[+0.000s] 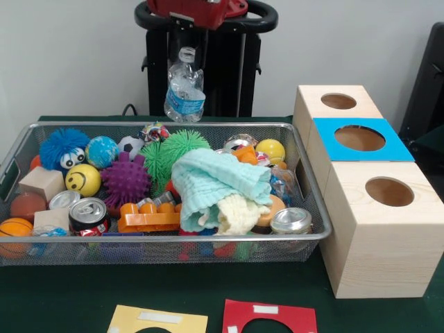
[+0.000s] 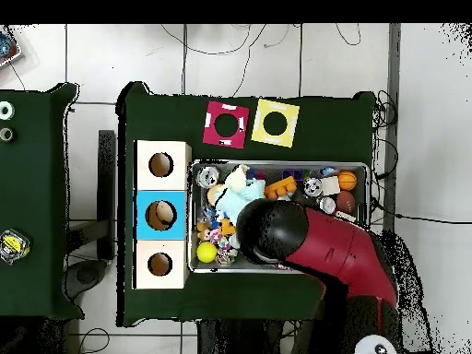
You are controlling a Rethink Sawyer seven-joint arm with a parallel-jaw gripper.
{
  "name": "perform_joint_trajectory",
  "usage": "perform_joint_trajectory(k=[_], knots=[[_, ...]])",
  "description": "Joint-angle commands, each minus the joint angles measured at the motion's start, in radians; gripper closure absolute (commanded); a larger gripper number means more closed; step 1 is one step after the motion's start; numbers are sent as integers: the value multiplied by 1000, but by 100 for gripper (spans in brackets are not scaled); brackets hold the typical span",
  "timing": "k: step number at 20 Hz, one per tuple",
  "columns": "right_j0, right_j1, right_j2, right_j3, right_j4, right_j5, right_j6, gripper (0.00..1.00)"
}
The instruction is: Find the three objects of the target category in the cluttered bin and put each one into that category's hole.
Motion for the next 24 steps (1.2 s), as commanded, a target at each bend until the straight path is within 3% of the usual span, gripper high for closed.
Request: perform_joint_trajectory(k=[1, 14, 18, 22, 24], knots=[[37, 98, 41, 29, 77, -43, 313, 100], [128, 141, 25, 138, 191, -219, 391, 100], [159, 107, 3, 142, 206, -165, 409, 100], [187, 71, -29, 54, 202, 5, 436, 100], [203, 73, -36, 23, 208, 45, 467, 100]])
